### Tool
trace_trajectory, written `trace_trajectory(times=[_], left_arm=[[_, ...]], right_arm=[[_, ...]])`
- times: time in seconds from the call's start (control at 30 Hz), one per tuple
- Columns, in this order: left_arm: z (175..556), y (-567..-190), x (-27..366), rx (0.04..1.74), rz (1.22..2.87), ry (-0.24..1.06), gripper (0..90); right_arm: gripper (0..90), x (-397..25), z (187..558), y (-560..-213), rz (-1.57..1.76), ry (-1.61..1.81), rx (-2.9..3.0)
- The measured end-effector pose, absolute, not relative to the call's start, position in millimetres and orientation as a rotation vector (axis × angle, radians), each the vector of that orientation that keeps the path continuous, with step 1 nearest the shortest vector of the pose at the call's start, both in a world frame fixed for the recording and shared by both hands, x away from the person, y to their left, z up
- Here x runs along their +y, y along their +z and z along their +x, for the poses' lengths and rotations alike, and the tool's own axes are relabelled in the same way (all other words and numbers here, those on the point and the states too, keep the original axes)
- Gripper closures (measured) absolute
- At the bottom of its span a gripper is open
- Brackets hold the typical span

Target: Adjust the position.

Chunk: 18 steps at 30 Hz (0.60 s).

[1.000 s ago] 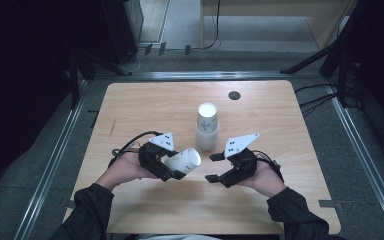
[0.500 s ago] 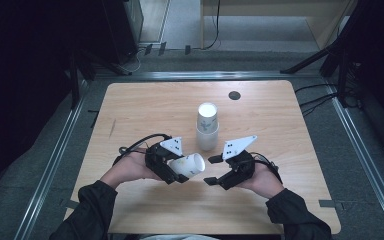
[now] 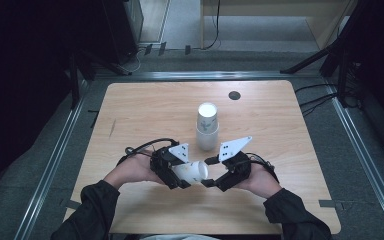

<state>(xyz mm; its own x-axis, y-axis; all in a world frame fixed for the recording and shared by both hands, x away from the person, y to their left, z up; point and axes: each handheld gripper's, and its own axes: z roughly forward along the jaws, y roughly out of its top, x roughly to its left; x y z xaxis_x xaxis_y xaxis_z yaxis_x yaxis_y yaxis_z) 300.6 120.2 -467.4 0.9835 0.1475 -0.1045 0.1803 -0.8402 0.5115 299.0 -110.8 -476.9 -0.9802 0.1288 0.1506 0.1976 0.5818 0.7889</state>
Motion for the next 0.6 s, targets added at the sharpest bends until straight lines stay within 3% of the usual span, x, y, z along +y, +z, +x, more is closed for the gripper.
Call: trace_trajectory(times=[0.53, 0.6], left_arm=[[298.3, -470.9, 111.9, 0.172, 2.589, -0.129, 27.8], [297.7, -470.8, 111.5, 0.171, 2.583, -0.131, 27.7]], right_arm=[[25.6, -91.7, 293.8, -481.5, -0.195, -1.318, -2.773], [29.5, -91.0, 293.7, -481.0, -0.186, -1.325, -2.776]])
